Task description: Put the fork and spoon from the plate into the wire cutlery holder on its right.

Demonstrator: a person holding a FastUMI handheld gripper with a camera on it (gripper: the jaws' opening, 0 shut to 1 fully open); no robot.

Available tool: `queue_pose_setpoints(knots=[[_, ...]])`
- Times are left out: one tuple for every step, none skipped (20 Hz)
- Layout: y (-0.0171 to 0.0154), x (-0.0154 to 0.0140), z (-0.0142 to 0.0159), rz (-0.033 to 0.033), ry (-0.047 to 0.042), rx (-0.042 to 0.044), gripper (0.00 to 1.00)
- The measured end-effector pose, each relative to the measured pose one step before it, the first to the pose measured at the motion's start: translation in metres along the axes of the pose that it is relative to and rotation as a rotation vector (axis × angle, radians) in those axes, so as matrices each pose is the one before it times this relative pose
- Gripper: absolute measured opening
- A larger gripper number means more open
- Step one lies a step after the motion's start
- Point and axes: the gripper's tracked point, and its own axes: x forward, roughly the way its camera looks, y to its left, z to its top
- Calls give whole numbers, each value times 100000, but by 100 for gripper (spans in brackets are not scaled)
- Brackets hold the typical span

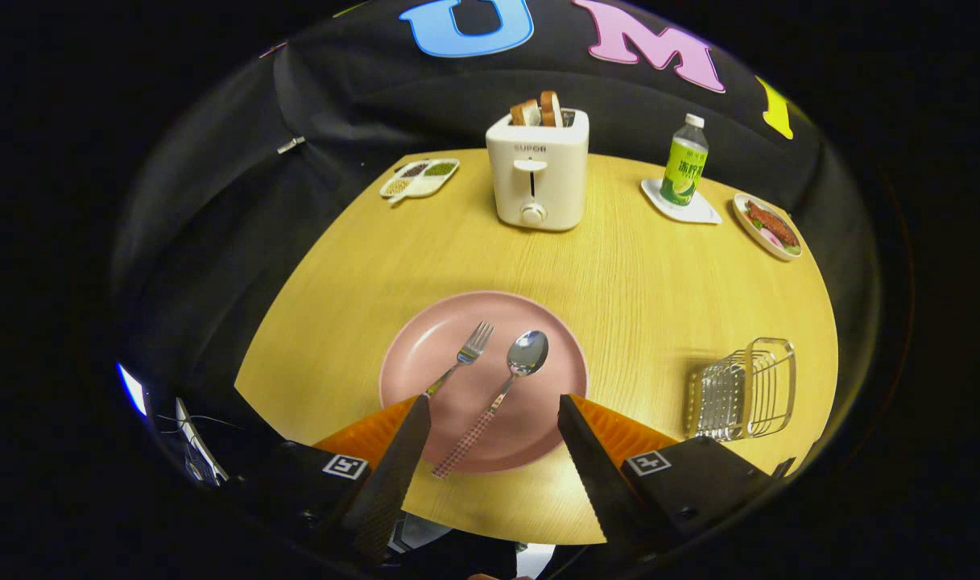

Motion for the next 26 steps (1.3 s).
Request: queue_pose_setpoints(knots=[[168,923,-542,-362,2991,-123,100],[127,909,-557,-404,2434,-30,100],[18,714,-571,-1066,2337,-111,99],[55,688,-535,-724,2461,213,98],[117,617,-333,-428,2003,279,98],[161,579,-361,-340,1849,383,96],[22,567,-347,-796,2231,33,95],[163,477,-161,-217,1657,216,92],[79,356,-376,-88,1776,239,89],[66,393,-236,-248,1787,239,82],[-153,149,-241,-562,1332,374,79],[-27,196,-247,-200,1280,781,73],[-193,95,-67,-932,728,948,70],[-82,37,354,116,-737,1025,66],[49,156,-213,91,1710,542,63],[-180,-45,35,-910,419,-4,52],[-168,11,-90,-462,1640,116,42],[-140,144,-260,-227,1796,101,32],[-233,-657,-13,-511,736,-350,31],[-636,640,-5,-1524,970,674,26],[204,-361,-42,1012,1152,2133,20],[-139,145,-48,1332,1420,1665,14],[104,-42,9,1572,1413,713,14],[-11,-312,107,1318,487,770,12],[-165,-92,-88,997,652,270,12],[44,-278,-16,1670,536,-169,10]])
